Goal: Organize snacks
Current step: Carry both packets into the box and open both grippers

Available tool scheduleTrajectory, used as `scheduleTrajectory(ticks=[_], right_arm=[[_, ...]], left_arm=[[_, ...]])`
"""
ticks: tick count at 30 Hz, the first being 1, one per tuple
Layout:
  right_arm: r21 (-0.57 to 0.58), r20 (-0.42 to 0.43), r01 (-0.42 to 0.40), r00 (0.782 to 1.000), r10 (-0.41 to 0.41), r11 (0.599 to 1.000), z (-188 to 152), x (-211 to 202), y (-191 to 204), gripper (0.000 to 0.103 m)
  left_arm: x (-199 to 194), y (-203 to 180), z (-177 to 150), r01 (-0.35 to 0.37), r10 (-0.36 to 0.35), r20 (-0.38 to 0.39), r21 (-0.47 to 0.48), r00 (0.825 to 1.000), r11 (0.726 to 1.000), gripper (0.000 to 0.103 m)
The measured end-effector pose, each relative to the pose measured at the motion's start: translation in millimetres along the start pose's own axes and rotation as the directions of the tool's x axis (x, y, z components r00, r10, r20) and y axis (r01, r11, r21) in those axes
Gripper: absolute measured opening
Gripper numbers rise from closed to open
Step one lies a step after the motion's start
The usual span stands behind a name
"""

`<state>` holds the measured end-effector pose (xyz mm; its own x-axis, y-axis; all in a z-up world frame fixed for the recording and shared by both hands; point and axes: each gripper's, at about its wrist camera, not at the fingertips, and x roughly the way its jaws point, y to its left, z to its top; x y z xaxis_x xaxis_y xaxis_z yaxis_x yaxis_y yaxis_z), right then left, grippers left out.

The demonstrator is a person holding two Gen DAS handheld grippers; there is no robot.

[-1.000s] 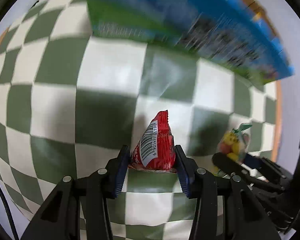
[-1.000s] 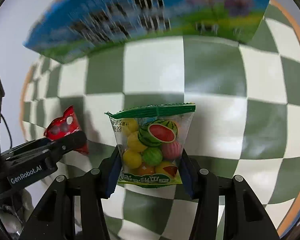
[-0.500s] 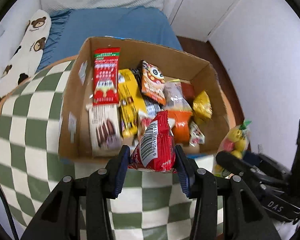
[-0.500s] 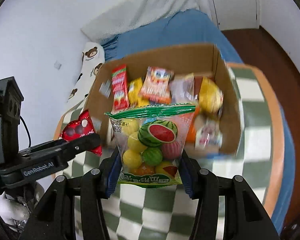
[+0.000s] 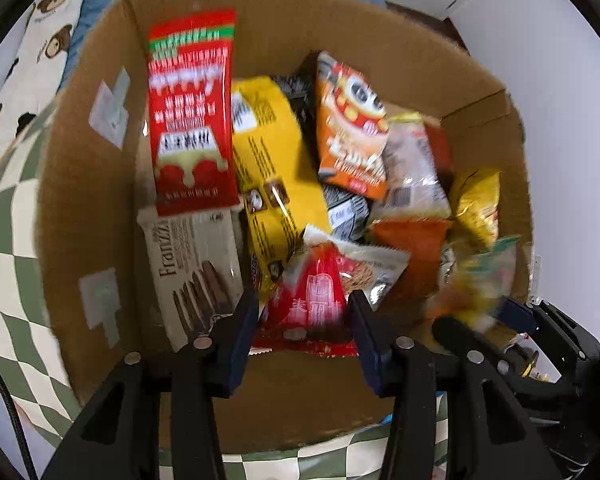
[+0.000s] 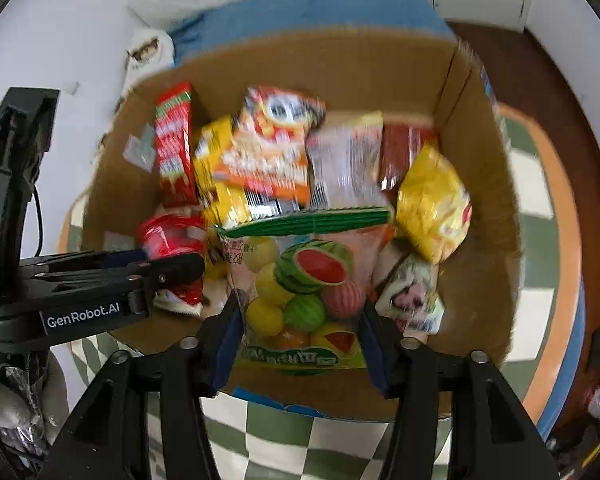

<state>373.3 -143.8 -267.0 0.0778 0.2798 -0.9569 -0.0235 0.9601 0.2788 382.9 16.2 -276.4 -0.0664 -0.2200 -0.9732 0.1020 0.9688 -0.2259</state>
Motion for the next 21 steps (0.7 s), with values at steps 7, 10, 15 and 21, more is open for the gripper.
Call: scheduleTrajectory(ticks=[7,10,15,21], right_arm=[[0.015,0.021,0.081,0.997,-0.081,0.997,-1,3,-6,0.099],[0.016,0.038,0.126,0.991,-0.126,0.992,0,0,-8,0.099],[0.019,0.079,0.173,0.982,-0.174,0.985,-5,-14,-8,0.099],[0.034,0.110,0.206,0.972,-0.209,0.978,-13,-24,-9,0.100]], left_arm=[[2,6,-8,-0.045,0.045,0.021,-0.014,0.999,0.999,0.092],[-6,5,-12,-0.085,0.085,0.065,-0.005,0.994,0.996,0.094],[-23,12,-19,-0.126,0.126,0.120,-0.008,0.985,0.992,0.094],[-43,15,-30,-0.164,0.163,0.181,-0.010,0.970,0.986,0.094]])
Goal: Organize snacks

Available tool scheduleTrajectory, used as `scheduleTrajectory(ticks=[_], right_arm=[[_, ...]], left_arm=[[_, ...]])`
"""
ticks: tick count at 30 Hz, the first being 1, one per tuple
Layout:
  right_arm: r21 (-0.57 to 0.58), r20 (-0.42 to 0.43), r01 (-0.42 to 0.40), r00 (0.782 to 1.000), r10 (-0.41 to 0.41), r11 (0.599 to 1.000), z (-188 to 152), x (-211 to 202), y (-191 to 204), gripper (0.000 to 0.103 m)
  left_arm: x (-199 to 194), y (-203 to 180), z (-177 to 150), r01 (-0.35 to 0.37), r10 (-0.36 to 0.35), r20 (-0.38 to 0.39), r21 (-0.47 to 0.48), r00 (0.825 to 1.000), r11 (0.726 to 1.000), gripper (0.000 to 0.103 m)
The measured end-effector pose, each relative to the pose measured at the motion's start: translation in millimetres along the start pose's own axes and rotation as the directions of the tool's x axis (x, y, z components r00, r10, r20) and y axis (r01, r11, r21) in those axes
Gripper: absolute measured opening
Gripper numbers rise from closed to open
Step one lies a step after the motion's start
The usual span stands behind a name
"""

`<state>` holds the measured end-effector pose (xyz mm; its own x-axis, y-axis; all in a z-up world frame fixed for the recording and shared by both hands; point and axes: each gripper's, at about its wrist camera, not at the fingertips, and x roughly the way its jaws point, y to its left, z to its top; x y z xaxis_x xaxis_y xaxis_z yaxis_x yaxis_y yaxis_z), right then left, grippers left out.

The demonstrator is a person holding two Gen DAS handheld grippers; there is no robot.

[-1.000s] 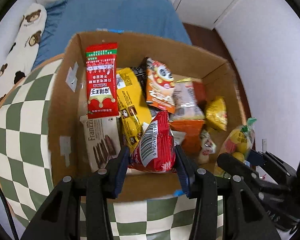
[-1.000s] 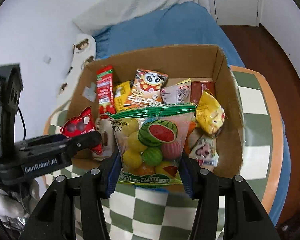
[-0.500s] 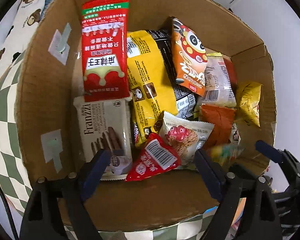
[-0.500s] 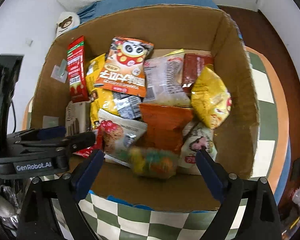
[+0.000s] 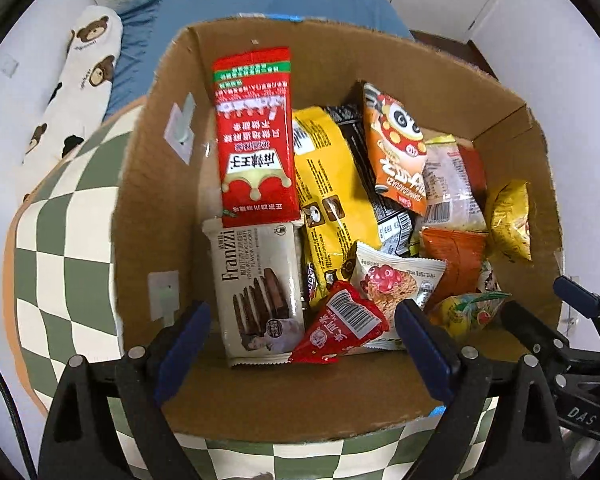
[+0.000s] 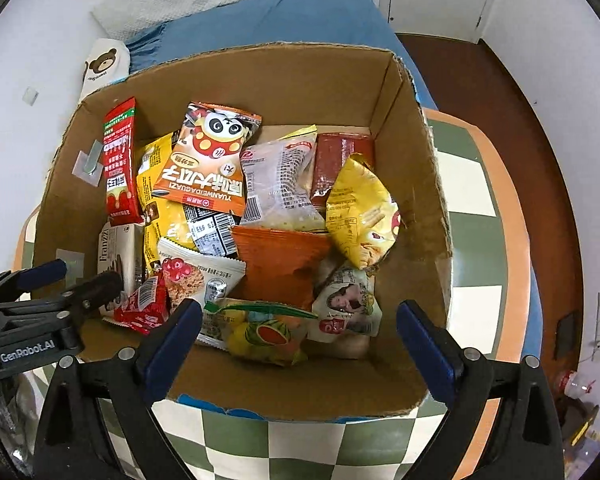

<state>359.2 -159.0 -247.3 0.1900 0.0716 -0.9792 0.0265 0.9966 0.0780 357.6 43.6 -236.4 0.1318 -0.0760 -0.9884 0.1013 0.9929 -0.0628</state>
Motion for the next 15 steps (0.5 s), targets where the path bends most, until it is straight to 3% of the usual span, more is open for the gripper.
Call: scheduleTrajectory(ticks=[8,15], right_arm=[[0.007,0.083,0.001,0.997,-0.001,1.000,-10,-31,-2,0.100],[0.004,0.206,0.004,0.978,-0.005,1.000,-43,-90,-2,0.100]], left_arm=[[-34,-2,-17,-0.001,0.001,0.087,-0.011,0.996,1.000,0.094],[-87,-11,-57,-0.001,0.002,0.217,-0.004,0.976,1.000,0.094]])
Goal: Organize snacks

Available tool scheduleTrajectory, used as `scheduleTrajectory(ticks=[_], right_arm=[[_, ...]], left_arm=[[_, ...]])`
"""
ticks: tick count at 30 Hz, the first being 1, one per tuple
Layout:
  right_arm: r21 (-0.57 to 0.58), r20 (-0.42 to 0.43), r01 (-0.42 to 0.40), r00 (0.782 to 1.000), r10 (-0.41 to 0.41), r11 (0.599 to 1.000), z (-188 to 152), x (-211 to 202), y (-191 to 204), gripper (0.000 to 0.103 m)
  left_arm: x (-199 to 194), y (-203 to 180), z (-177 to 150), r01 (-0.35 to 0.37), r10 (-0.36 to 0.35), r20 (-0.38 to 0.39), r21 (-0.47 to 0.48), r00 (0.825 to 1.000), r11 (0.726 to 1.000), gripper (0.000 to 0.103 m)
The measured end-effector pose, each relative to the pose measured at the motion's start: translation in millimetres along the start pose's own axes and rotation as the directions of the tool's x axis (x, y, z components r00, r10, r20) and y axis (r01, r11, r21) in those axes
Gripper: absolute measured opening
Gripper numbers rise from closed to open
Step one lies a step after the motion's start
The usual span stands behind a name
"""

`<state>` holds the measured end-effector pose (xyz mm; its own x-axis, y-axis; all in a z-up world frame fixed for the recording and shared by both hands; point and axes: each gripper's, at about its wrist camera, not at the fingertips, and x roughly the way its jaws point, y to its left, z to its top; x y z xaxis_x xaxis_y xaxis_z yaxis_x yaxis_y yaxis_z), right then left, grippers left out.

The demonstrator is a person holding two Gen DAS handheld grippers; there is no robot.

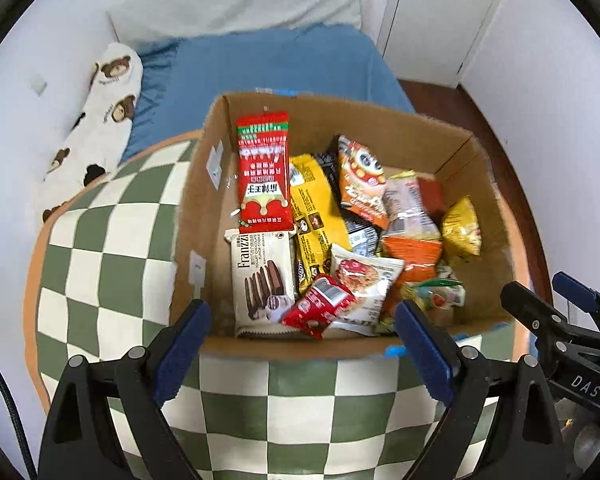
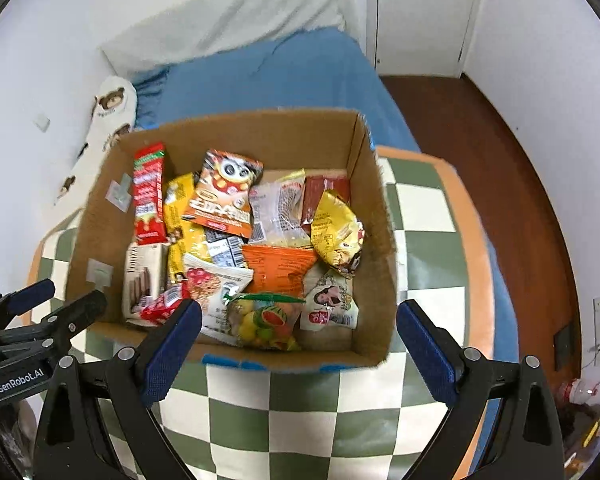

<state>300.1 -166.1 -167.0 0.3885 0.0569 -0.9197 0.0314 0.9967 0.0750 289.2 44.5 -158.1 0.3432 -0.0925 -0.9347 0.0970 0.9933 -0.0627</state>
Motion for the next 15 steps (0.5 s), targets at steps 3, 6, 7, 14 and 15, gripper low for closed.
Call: scheduleTrajectory(ticks=[3,6,7,14,15], right_arm=[[-0.005,0.052,0.001,0.999,-0.001,1.000,-11,-29,1,0.102],[-0.018,0.118,-0.001,0.993,0.003,1.000,-26,-64,5,0.102],[-0.020,0.129,-0.003,0.992,0.005,1.000,-30,-72,5,0.102],[-0.025,0.232,-0.007,0.973,0.013,1.000,-67,-139,6,0.103],[-0.021,0.242,-0.005,0.970,0.010,1.000,-72,-147,5,0.103]], left_arm=[[-26,-3,-11,-0.005,0.005,0.053,0.004,0.999,1.000,0.094],[-57,-7,-25,-0.021,0.020,0.116,0.007,0.993,1.000,0.094],[-63,-8,-28,-0.026,0.025,0.132,0.006,0.991,1.000,0.094],[-123,-12,-65,-0.035,0.034,0.235,-0.002,0.971,0.999,0.094],[-130,-13,-70,-0.038,0.037,0.245,0.000,0.969,0.999,0.094]])
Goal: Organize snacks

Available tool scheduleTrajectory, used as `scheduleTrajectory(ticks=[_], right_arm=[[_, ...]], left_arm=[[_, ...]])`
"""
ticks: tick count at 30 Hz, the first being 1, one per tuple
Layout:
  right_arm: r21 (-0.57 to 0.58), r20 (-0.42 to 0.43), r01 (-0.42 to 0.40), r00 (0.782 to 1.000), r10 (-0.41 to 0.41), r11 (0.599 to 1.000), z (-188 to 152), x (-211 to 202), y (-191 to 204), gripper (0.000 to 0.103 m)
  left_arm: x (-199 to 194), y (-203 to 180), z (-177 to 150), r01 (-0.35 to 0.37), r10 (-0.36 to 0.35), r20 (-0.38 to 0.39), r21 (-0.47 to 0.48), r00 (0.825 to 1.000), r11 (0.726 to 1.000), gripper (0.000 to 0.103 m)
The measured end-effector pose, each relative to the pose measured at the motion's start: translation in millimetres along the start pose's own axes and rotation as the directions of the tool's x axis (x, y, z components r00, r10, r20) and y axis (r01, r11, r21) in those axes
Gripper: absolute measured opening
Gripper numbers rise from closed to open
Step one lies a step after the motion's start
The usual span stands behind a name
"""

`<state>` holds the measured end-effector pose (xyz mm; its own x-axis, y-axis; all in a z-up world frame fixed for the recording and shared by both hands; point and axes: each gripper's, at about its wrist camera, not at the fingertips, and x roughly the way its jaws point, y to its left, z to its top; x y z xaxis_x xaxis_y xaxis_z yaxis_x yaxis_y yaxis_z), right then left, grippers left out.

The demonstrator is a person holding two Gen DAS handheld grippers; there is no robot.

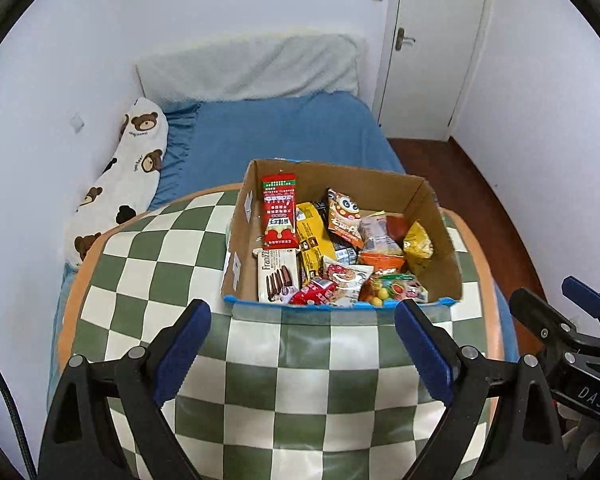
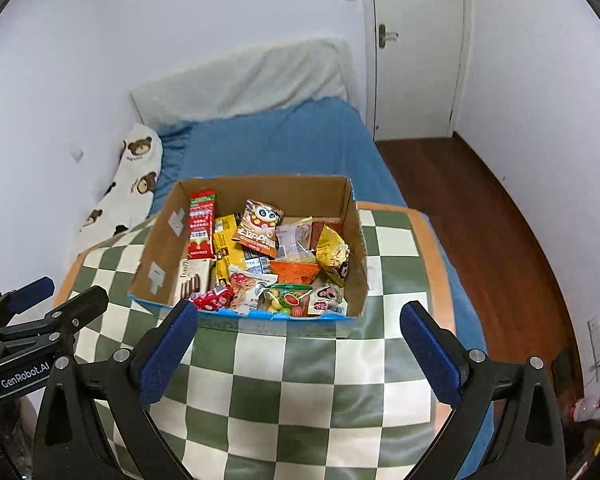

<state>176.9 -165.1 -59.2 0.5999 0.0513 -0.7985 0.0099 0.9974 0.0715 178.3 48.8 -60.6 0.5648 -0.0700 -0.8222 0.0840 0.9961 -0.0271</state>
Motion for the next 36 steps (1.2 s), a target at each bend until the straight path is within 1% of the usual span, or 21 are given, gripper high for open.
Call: scheduleTrajectory(ticks=[2,5,10,11,12,18,22,25,36], right_arm=[[0.005,0.013,0.008,1.000,-0.008,1.000,-5,-14,-2,0.103],[0.011,0.050,0.017,0.999,-0.018,1.000,-13,-41,-4,0.103],[0.008,0.090,0.028,0.995,-0.029,1.000,-23,-72,-5,0.103],[0.003,0.100,0.034,0.994,-0.034,0.999,-25,-79,-4,0.103],[-0.003,0.105,0.039,0.994,-0.039,0.999,-27,-83,-3,0.103],[-0.023,0.126,0.053,0.991,-0.050,0.998,-33,-99,1,0.103],[-0.025,0.123,0.054,0.991,-0.050,0.998,-33,-96,2,0.103],[-0.020,0.119,0.057,0.991,-0.054,0.998,-31,-87,3,0.103],[0.019,0.130,0.109,0.985,-0.110,0.994,-10,-40,-7,0.103]], left_arm=[[-13,-2,-6,-0.017,0.017,0.018,0.014,1.000,1.000,0.094],[-27,-3,-16,-0.030,0.030,0.024,0.022,0.999,0.999,0.094],[-45,-3,-34,-0.014,0.014,0.016,0.012,1.000,1.000,0.095],[-49,-2,-37,-0.013,0.013,0.020,0.009,1.000,1.000,0.096],[-53,-2,-39,-0.011,0.011,0.025,0.002,1.000,1.000,0.102],[-68,-1,-42,-0.009,0.010,0.067,-0.005,0.998,1.000,0.103],[-68,-2,-41,-0.005,0.006,0.074,-0.006,0.997,1.000,0.103],[-61,-5,-37,-0.020,0.020,0.074,0.007,0.997,1.000,0.103],[-20,-15,-10,-0.083,0.080,0.098,0.024,0.992,0.996,0.103]])
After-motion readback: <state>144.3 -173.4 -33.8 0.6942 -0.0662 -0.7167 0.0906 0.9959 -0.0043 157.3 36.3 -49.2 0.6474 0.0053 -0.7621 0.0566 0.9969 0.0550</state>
